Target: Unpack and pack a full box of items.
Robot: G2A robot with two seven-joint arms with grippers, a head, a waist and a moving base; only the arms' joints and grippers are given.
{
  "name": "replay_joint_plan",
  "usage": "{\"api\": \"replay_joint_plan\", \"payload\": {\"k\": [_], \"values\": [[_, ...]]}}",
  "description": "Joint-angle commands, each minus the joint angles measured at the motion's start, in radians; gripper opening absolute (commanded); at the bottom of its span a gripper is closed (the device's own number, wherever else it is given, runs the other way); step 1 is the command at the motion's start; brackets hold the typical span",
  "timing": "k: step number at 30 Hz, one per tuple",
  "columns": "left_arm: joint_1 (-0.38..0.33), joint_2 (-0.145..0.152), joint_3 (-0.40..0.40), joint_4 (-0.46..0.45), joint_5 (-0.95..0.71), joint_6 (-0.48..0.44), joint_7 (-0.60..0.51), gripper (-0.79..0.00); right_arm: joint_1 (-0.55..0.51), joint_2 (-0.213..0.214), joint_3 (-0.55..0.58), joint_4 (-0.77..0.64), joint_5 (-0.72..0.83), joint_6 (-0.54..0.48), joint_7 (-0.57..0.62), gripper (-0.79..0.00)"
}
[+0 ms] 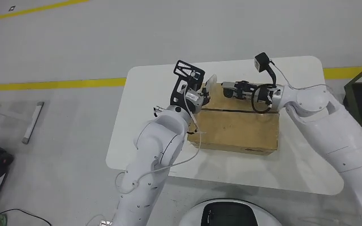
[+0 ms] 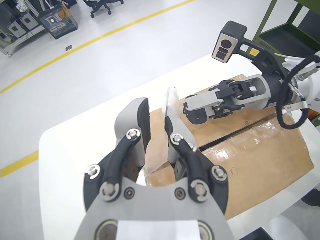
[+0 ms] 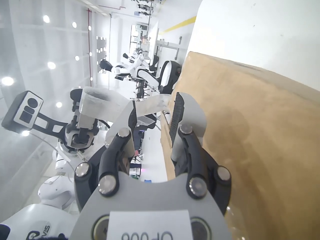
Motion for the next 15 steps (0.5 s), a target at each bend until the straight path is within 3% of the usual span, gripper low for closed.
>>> {"api": "replay_joint_plan", "payload": {"k": [1, 5, 6, 7, 10, 13, 15], "values": [[0.002, -0.001, 0.007, -0.003, 0.000, -0.005, -0.002, -0.785, 0.001, 0.003, 0.013, 0.002, -0.024, 0.000, -0.017, -0.462], [-0.002, -0.005, 0.039, -0.006, -0.007, -0.017, -0.008, -0.785, -0.016, 0.018, 0.068, -0.010, -0.066, -0.006, -0.030, -0.409], [-0.004, -0.006, 0.051, -0.005, -0.008, -0.022, -0.009, -0.742, -0.024, 0.022, 0.087, -0.014, -0.071, -0.009, -0.029, -0.400], [-0.007, -0.008, 0.062, -0.004, -0.010, -0.025, -0.010, -0.594, -0.033, 0.028, 0.105, -0.019, -0.078, -0.009, -0.028, -0.385], [-0.020, -0.014, 0.098, 0.007, -0.013, -0.034, -0.013, -0.440, -0.068, 0.043, 0.171, -0.042, -0.083, -0.011, -0.028, -0.351], [-0.037, -0.020, 0.127, 0.028, -0.014, -0.038, -0.010, -0.397, -0.111, 0.060, 0.239, -0.070, -0.087, -0.013, -0.021, -0.339], [-0.050, -0.025, 0.145, 0.043, -0.015, -0.041, -0.008, -0.409, -0.142, 0.070, 0.281, -0.091, -0.095, -0.015, -0.014, -0.302]]}}
